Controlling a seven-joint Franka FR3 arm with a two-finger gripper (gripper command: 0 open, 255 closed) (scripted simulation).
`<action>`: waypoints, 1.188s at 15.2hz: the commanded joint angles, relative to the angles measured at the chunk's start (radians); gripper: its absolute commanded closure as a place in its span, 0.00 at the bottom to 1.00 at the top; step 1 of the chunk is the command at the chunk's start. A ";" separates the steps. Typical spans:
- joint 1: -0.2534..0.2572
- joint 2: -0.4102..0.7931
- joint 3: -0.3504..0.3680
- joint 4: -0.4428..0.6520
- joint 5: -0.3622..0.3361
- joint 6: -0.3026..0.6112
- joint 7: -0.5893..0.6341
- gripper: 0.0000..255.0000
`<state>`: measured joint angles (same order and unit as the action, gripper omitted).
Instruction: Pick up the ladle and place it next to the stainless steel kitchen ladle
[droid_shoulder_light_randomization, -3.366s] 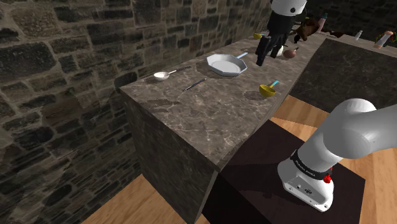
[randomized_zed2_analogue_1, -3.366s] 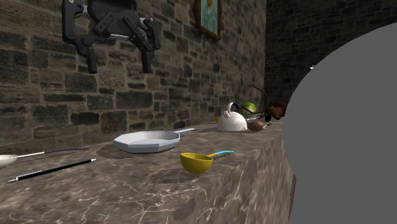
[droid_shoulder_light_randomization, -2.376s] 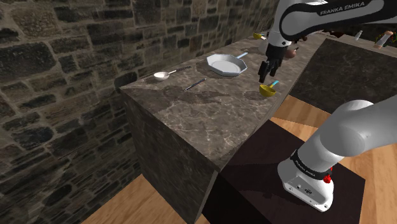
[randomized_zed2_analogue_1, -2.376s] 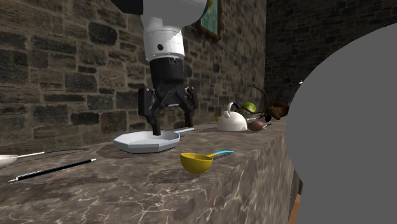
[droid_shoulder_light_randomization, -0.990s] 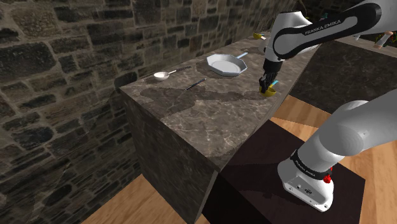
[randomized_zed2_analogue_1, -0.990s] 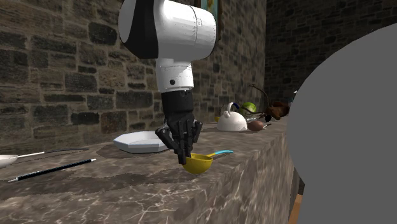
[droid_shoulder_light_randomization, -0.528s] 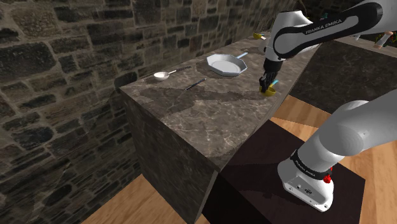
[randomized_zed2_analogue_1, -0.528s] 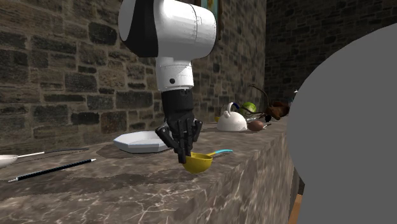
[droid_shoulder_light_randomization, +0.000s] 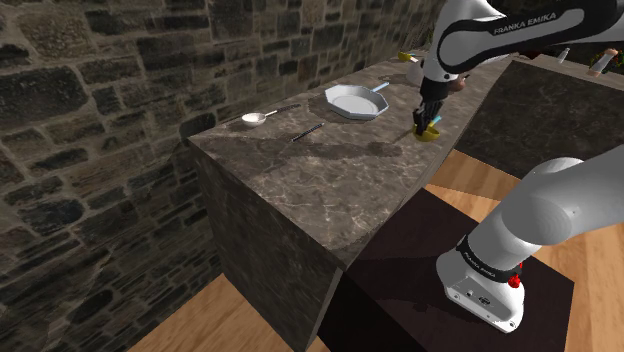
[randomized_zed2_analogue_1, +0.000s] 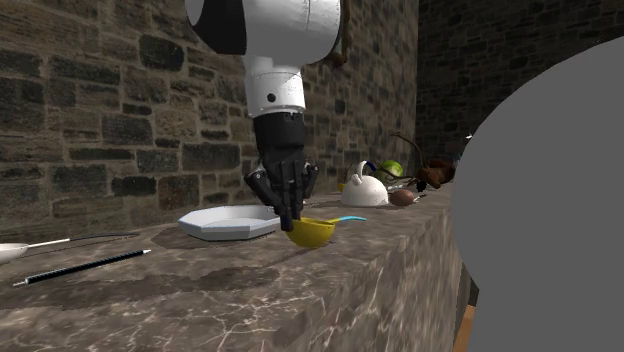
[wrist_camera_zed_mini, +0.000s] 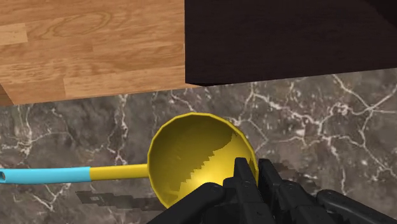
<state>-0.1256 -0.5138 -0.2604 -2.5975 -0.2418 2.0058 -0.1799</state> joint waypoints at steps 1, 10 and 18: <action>0.002 -0.010 0.005 0.019 0.004 -0.029 0.000 1.00; 0.006 -0.047 0.022 0.114 0.018 -0.162 -0.011 1.00; 0.043 0.021 0.067 0.225 0.062 -0.212 0.034 1.00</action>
<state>-0.0926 -0.5140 -0.2044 -2.3947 -0.1907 1.7975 -0.1594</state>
